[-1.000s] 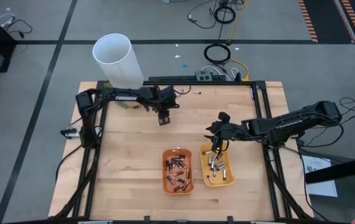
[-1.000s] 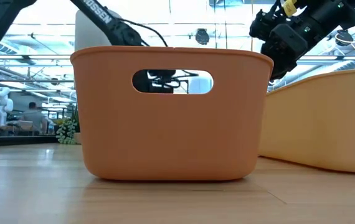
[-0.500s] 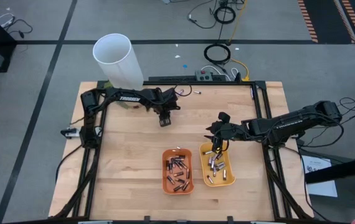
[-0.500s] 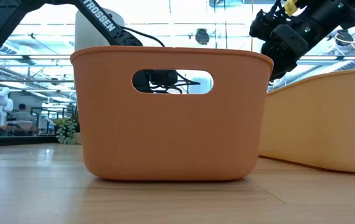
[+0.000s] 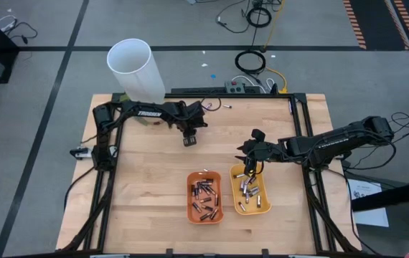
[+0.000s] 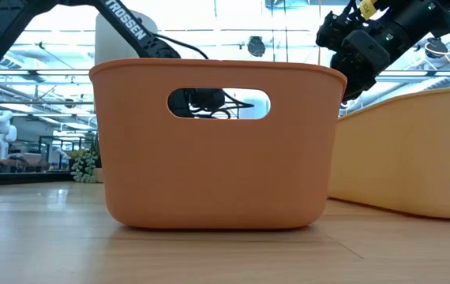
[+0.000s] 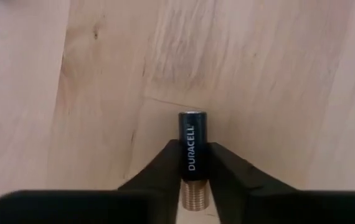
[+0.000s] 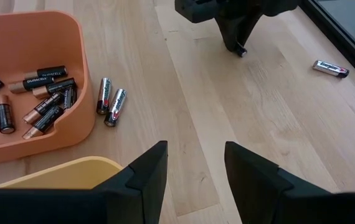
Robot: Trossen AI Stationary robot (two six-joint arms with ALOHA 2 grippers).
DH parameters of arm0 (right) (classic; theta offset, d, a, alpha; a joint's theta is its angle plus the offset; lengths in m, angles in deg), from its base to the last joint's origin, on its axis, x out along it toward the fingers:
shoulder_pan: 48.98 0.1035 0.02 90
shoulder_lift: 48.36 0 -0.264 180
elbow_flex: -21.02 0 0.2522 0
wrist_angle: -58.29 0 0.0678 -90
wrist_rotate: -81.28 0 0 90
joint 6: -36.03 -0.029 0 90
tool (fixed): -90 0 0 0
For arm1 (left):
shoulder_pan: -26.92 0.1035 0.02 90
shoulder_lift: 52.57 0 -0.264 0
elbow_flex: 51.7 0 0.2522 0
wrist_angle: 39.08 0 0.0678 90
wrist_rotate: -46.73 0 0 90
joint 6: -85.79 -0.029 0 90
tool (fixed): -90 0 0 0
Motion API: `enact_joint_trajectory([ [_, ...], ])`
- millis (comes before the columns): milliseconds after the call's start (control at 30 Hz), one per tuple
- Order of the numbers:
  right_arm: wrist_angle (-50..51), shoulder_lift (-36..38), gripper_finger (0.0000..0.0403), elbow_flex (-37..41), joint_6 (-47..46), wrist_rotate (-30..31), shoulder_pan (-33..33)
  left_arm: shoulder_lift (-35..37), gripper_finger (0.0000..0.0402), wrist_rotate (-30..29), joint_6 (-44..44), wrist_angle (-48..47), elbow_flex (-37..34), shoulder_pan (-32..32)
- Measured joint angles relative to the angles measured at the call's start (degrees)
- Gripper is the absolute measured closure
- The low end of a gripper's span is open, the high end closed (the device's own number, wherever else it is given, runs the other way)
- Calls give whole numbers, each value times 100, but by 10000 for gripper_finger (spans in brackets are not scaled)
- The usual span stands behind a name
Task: Sort batteries
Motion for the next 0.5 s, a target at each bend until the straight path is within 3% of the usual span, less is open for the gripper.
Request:
enact_joint_trajectory([
  [100,-1,-1,252,0,-32,0,0,-1,355,-18,-8,-14,0,-33],
  [500,-10,-1,252,0,-157,-3,0,535,355,-61,-7,-141,-26,-439],
])
